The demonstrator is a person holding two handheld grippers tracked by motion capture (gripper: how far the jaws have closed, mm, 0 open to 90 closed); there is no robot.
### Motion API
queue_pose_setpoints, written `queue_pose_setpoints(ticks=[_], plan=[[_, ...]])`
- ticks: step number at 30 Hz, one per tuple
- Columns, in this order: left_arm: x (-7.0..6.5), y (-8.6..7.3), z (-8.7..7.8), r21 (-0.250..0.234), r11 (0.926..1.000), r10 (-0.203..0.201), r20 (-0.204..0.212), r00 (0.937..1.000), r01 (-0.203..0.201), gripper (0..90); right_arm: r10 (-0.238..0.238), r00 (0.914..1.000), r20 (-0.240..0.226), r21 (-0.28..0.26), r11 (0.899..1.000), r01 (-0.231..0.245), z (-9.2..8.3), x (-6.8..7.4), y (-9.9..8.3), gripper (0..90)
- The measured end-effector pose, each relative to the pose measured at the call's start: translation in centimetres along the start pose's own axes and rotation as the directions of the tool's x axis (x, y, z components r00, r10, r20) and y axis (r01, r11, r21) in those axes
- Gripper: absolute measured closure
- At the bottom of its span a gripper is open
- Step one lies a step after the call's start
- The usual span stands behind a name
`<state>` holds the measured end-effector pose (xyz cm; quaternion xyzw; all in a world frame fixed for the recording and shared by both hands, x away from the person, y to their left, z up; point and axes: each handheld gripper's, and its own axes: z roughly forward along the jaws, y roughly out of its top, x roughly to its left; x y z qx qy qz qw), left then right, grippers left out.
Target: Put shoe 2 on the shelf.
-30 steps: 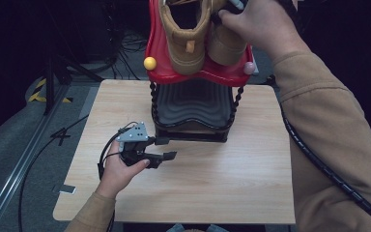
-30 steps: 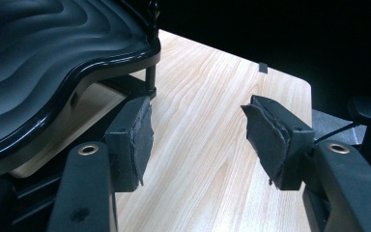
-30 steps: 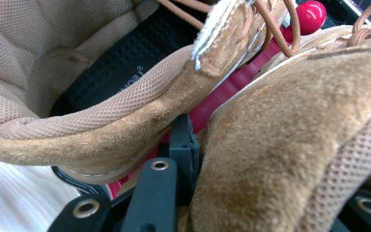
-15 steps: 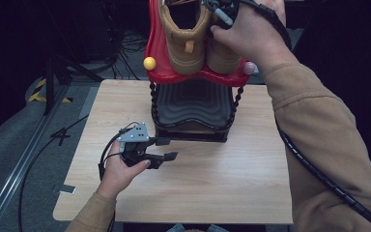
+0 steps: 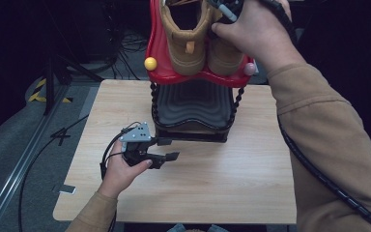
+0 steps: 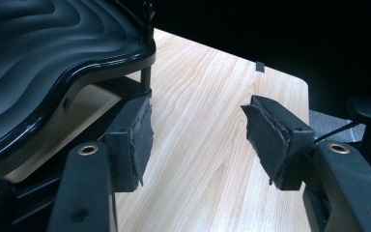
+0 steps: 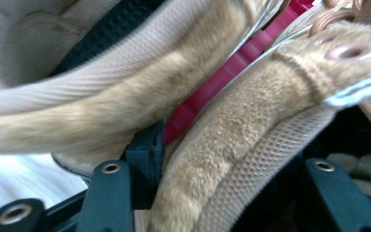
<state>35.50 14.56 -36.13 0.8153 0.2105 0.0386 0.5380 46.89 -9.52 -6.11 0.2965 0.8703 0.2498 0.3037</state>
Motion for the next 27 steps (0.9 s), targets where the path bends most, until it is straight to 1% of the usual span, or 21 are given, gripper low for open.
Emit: queue_pose_setpoints(ticks=[1,2,3,4,6,7,9,11,14,15,16,17,18,19,20,21,22,23,24,26,27], plan=[[0.0,0.0,0.0,0.010,0.9999,0.002,-0.001,1.0000,-0.002,42.5,-0.008,1.0000,-0.004,0.003,1.000,0.008,-0.2,-0.1,-0.1,49.0],[-0.1,0.1,0.1,0.009,1.0000,-0.001,0.004,1.0000,0.001,42.5,-0.004,1.0000,-0.007,-0.002,1.000,0.004,-0.4,-0.1,-0.2,48.5],[-0.1,0.1,0.2,0.004,1.0000,-0.003,0.005,1.0000,0.003,42.5,-0.011,0.9999,-0.010,-0.009,1.000,0.011,-0.6,-0.1,-0.3,48.3],[-0.1,0.2,0.3,0.007,1.0000,0.005,0.006,1.0000,-0.005,42.5,-0.009,0.9999,-0.010,-0.014,1.000,0.009,-0.9,-0.2,-0.4,48.2],[-0.2,0.2,0.4,0.012,0.9999,0.000,0.009,1.0000,0.000,42.5,-0.005,0.9996,-0.029,-0.034,0.999,0.004,-1.6,-0.3,-0.6,47.7],[-0.2,0.2,0.6,0.006,1.0000,0.002,0.007,1.0000,-0.002,42.5,-0.002,0.9993,-0.036,-0.045,0.999,0.000,-1.9,-0.4,-0.6,47.0],[-0.2,0.2,0.7,0.010,0.9999,-0.006,0.014,0.9999,0.005,42.5,0.015,0.9986,-0.052,-0.086,0.996,-0.019,-2.9,-0.6,-0.9,45.1],[-0.2,0.2,0.8,0.014,0.9999,0.001,0.008,1.0000,-0.001,42.5,0.025,0.9968,-0.076,-0.130,0.991,-0.035,-4.1,-0.7,-1.1,44.9],[-0.2,0.1,0.9,0.010,0.9999,-0.003,0.013,0.9999,0.003,42.5,0.024,0.9946,-0.100,-0.208,0.977,-0.045,-6.3,-0.9,-1.8,44.5],[-0.1,0.0,0.9,0.016,0.9999,-0.002,0.013,0.9999,0.002,42.5,0.021,0.9934,-0.113,-0.235,0.971,-0.047,-7.0,-0.9,-2.1,44.1],[-0.2,0.0,0.9,0.015,0.9999,-0.006,0.012,0.9999,0.006,42.5,0.019,0.9917,-0.127,-0.254,0.966,-0.051,-7.6,-1.0,-2.5,44.1],[-0.2,-0.1,0.9,0.011,0.9999,-0.007,0.012,0.9999,0.007,42.5,0.008,0.9880,-0.154,-0.283,0.958,-0.052,-8.7,-0.9,-3.5,44.0],[-0.2,-0.1,0.9,0.011,0.9999,-0.007,0.012,0.9999,0.007,42.5,-0.004,0.9870,-0.161,-0.302,0.952,-0.045,-9.2,-0.8,-4.1,44.0],[-0.3,-0.1,0.8,0.015,0.9998,-0.014,0.011,0.9998,0.014,42.5,-0.004,0.9870,-0.161,-0.302,0.952,-0.045,-9.2,-0.8,-4.1,44.0],[-0.3,-0.2,0.8,0.004,0.9998,-0.019,0.008,0.9998,0.019,42.5,-0.028,0.9838,-0.177,-0.341,0.939,-0.034,-10.2,-0.4,-5.5,44.0],[-0.3,-0.2,0.8,0.004,0.9998,-0.019,0.008,0.9998,0.019,42.4,-0.034,0.9814,-0.189,-0.360,0.932,-0.037,-10.6,-0.2,-6.2,44.6],[-0.3,-0.2,0.8,0.007,0.9999,-0.016,0.008,0.9998,0.016,42.4,-0.034,0.9814,-0.189,-0.360,0.932,-0.037,-10.6,-0.2,-6.2,44.6],[-0.3,-0.3,0.8,0.014,0.9998,-0.017,0.005,0.9999,0.017,42.5,-0.037,0.9770,-0.210,-0.382,0.923,-0.047,-11.0,0.0,-6.9,45.3],[-0.3,-0.3,0.8,0.010,0.9997,-0.021,0.003,0.9998,0.021,42.4,-0.042,0.9691,-0.243,-0.403,0.913,-0.061,-11.2,0.2,-7.7,45.3],[-0.3,-0.4,0.9,0.007,0.9996,-0.026,0.003,0.9996,0.026,42.4,-0.056,0.9589,-0.278,-0.418,0.906,-0.069,-11.3,0.6,-8.7,45.3],[-0.2,-0.4,0.8,0.012,0.9997,-0.024,0.004,0.9997,0.024,42.4,-0.067,0.9557,-0.286,-0.423,0.904,-0.063,-11.3,0.9,-9.3,45.3]])
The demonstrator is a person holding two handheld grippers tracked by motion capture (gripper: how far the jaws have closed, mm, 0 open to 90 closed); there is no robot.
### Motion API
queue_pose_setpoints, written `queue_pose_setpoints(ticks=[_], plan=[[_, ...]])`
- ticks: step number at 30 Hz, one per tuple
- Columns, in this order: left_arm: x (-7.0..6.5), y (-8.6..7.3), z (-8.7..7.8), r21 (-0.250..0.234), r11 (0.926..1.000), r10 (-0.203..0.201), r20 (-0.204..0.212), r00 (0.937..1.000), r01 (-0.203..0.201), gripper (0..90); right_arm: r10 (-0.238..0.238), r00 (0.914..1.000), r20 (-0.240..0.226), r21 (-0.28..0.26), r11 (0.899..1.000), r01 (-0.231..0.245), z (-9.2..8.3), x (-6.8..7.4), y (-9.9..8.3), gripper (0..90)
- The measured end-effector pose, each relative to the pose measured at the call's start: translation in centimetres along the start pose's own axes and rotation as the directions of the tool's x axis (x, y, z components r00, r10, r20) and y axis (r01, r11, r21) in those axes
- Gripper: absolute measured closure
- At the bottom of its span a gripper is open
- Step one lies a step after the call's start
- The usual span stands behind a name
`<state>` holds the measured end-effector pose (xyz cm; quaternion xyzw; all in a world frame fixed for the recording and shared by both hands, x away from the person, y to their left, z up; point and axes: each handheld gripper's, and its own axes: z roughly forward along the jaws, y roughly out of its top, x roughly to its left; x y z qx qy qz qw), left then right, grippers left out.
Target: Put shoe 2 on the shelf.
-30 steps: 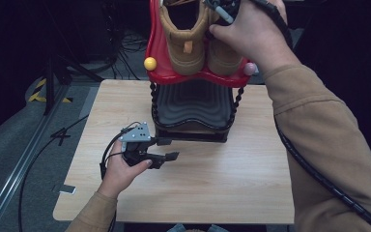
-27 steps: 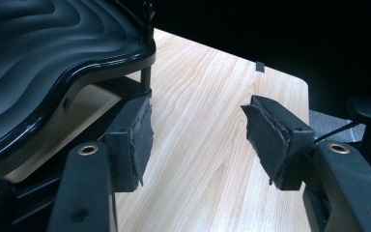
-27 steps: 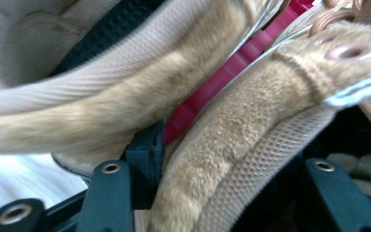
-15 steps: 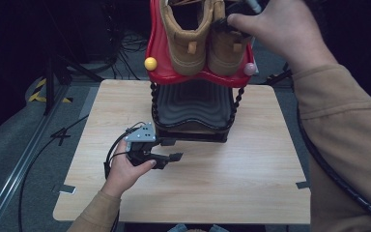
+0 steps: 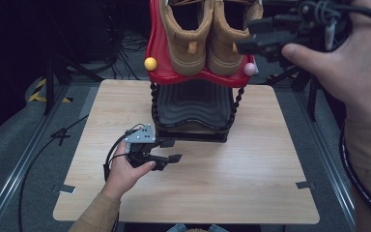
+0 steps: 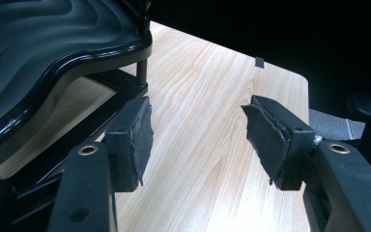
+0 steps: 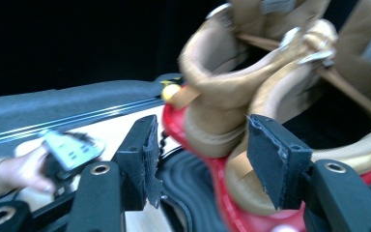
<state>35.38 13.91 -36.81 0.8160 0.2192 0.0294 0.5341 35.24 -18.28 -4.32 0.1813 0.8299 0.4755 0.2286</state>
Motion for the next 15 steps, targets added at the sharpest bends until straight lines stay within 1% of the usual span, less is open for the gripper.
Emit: queue_pose_setpoints(ticks=[3,6,7,9,11,12,15], plan=[[0.0,0.0,0.0,0.003,1.0000,0.001,-0.004,1.0000,-0.001,42.4,-0.021,0.9990,-0.038,-0.011,1.000,0.021,-0.4,0.7,-1.4,45.0],[-0.1,0.0,0.1,0.004,1.0000,-0.006,-0.001,1.0000,0.006,42.4,-0.026,0.9964,-0.081,-0.038,0.999,0.023,-0.6,1.2,-3.0,44.7],[-0.1,0.0,0.1,0.005,1.0000,-0.005,-0.001,1.0000,0.005,42.4,-0.031,0.9934,-0.110,-0.050,0.998,0.026,-0.6,1.4,-4.0,44.3],[-0.1,0.0,0.1,0.008,1.0000,-0.003,0.000,1.0000,0.003,42.4,-0.018,0.9894,-0.144,-0.057,0.998,0.010,-0.3,1.5,-5.1,44.1],[-0.1,0.0,0.0,0.007,1.0000,-0.003,0.004,1.0000,0.003,42.5,-0.021,0.9829,-0.183,-0.066,0.998,0.009,0.1,1.6,-6.6,44.1],[-0.2,0.0,0.0,0.002,1.0000,-0.007,0.013,0.9999,0.007,42.4,-0.013,0.9799,-0.199,-0.066,0.998,0.000,0.5,1.7,-7.3,44.0],[-0.4,0.0,-0.1,0.006,1.0000,-0.004,0.007,1.0000,0.004,42.4,-0.006,0.9761,-0.217,-0.061,0.998,-0.008,1.7,1.8,-9.7,43.9]])
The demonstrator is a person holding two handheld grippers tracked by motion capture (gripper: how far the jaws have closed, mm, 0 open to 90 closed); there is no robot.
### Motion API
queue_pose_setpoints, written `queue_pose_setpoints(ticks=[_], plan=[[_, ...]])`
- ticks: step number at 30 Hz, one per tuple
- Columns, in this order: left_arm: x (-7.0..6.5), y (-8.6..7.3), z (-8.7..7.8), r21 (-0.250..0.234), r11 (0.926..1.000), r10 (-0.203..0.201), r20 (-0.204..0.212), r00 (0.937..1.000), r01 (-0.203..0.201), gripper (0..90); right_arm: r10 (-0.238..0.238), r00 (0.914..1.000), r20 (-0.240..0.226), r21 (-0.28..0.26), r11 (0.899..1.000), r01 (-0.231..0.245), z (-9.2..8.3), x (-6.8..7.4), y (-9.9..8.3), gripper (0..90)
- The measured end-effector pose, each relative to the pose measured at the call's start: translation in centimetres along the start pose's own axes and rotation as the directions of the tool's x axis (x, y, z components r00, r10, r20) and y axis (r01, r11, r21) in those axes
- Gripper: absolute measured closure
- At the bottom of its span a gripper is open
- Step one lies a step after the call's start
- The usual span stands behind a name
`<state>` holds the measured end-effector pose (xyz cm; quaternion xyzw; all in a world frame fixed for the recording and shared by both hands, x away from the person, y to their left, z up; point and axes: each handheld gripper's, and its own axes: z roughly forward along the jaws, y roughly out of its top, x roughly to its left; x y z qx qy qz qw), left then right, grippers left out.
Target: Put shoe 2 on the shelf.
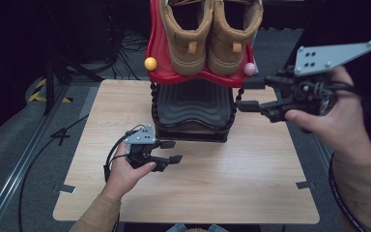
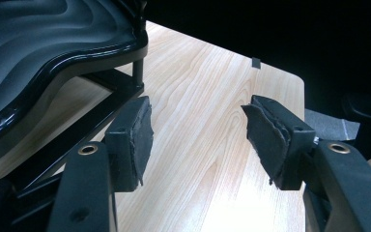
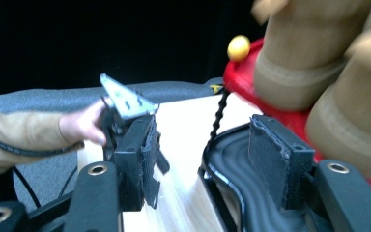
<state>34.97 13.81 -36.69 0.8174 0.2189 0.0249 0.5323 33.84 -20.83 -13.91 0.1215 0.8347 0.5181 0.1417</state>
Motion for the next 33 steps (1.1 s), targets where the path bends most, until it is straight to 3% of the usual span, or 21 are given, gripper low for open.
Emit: queue_pose_setpoints(ticks=[6,14,17,23,29,33], plan=[[-0.2,-0.2,-0.3,0.013,0.9999,0.001,-0.018,0.9998,-0.001,42.4,0.025,0.9994,-0.025,0.042,0.999,-0.024,3.1,-0.5,-5.2,43.9],[-0.5,-0.6,-0.6,0.027,0.9996,0.002,-0.046,0.9989,-0.001,42.2,0.085,0.9949,-0.054,0.047,0.995,-0.083,6.0,-0.6,-10.5,43.9],[-0.6,-0.8,-0.7,0.033,0.9995,0.002,-0.054,0.9985,-0.001,42.1,0.085,0.9957,-0.037,0.091,0.992,-0.081,7.4,-0.2,-12.8,43.9],[-0.6,-1.0,-0.6,0.039,0.9992,-0.006,-0.061,0.9981,0.009,42.0,0.142,0.9881,-0.058,0.148,0.980,-0.132,9.5,-0.1,-17.4,42.4],[-0.7,-1.0,-0.5,0.052,0.9986,-0.001,-0.062,0.9981,0.004,42.0,0.167,0.9850,-0.045,0.179,0.971,-0.156,10.5,0.1,-20.0,42.9],[-0.7,-1.0,-0.4,0.044,0.9990,-0.005,-0.059,0.9982,0.007,41.9,0.159,0.9868,-0.029,0.241,0.959,-0.147,11.1,0.3,-21.0,42.3]])
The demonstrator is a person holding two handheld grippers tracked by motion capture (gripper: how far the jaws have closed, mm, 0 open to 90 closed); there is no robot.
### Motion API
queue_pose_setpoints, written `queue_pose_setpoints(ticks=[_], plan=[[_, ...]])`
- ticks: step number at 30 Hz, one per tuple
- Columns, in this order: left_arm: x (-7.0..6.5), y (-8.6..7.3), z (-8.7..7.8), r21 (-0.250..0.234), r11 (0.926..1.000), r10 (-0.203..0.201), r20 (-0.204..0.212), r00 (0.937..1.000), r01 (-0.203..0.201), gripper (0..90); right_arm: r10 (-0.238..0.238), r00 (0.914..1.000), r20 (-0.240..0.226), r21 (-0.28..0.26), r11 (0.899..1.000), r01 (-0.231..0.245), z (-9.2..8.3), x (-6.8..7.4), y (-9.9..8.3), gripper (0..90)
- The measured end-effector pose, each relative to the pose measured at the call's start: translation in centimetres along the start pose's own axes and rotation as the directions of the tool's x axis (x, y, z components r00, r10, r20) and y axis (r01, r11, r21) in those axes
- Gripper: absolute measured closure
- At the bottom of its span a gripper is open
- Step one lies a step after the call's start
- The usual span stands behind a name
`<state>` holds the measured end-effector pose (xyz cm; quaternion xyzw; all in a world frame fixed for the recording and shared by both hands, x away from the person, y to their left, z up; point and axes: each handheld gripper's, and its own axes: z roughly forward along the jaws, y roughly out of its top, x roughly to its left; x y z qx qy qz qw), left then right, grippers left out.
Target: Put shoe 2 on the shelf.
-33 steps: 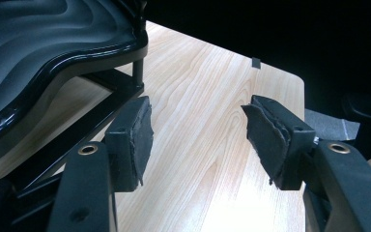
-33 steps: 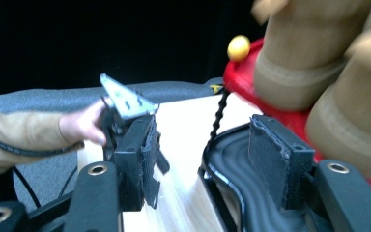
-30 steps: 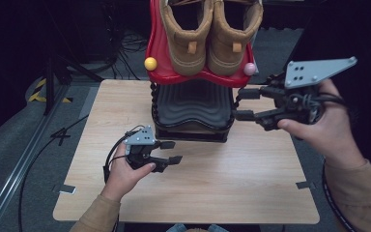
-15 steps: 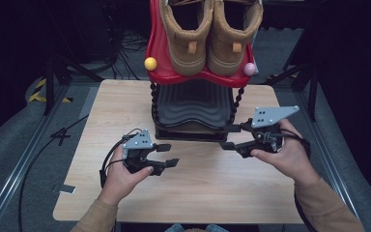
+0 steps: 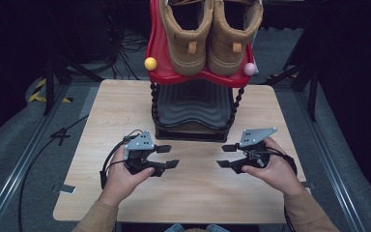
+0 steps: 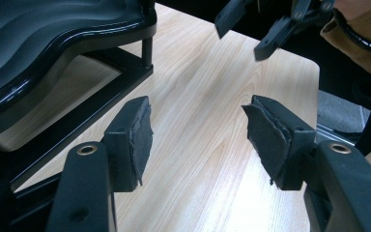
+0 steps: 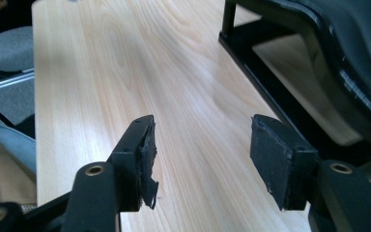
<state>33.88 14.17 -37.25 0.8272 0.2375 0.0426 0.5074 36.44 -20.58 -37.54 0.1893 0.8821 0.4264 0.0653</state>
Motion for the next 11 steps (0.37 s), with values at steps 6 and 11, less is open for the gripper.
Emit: queue_pose_setpoints(ticks=[6,11], plan=[[0.0,0.1,0.1,0.013,0.9999,0.003,0.003,1.0000,-0.003,41.3,0.005,1.0000,0.001,0.128,0.992,-0.005,2.0,0.0,-1.5,42.3],[0.2,0.2,0.4,0.031,0.9994,0.016,0.004,0.9999,-0.016,40.7,0.028,0.9996,-0.007,0.126,0.992,-0.027,2.7,0.0,-2.4,41.5]])
